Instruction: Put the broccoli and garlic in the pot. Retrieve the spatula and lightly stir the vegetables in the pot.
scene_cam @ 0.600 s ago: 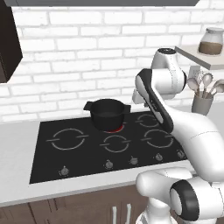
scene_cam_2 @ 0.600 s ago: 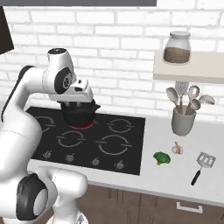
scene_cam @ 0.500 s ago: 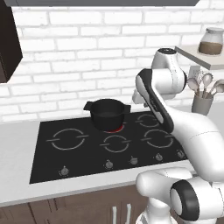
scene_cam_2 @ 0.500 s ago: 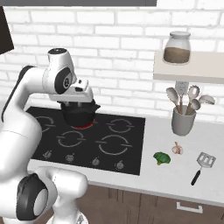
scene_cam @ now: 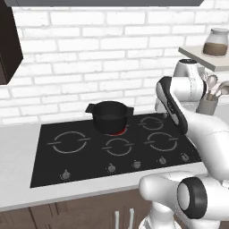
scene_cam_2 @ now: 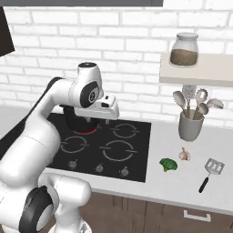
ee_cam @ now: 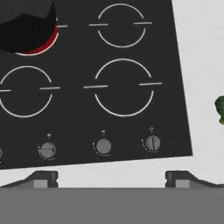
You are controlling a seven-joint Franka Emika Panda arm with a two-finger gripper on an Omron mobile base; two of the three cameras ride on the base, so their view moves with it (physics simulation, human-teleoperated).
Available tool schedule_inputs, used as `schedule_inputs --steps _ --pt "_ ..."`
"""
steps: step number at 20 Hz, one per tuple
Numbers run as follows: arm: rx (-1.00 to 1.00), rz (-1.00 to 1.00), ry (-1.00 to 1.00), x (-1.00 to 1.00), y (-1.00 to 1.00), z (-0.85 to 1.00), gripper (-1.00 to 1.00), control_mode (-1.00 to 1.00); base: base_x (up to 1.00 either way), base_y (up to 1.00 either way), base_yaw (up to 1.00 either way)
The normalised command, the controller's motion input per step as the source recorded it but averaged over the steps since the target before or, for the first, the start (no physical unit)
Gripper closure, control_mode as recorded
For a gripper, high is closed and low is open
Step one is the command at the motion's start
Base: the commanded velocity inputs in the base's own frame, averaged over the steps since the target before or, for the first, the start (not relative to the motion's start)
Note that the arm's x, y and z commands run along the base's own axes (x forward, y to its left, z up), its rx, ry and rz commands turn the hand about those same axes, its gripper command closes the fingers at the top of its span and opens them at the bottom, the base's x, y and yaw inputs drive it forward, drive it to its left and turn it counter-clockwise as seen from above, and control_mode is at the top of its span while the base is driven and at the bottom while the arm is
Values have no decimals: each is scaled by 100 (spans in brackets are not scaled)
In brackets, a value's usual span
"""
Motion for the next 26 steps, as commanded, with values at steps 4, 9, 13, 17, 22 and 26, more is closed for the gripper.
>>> schedule_inputs --steps 4,9,13,17,22,26 --pt "0 -10 8 -2 -95 -47 -100 -100 0 0 0" --pt "0 -9 11 -5 -88 -51 -100 -100 0 0 0" --pt "0 -6 2 -13 -84 -46 -100 -100 0 0 0" --pt "0 0 0 -14 -82 -51 -100 -100 0 0 0" --pt "-7 10 -4 -3 -45 -60 -100 -100 0 0 0" --pt "-6 17 -13 3 -23 -48 -100 -100 0 0 0"
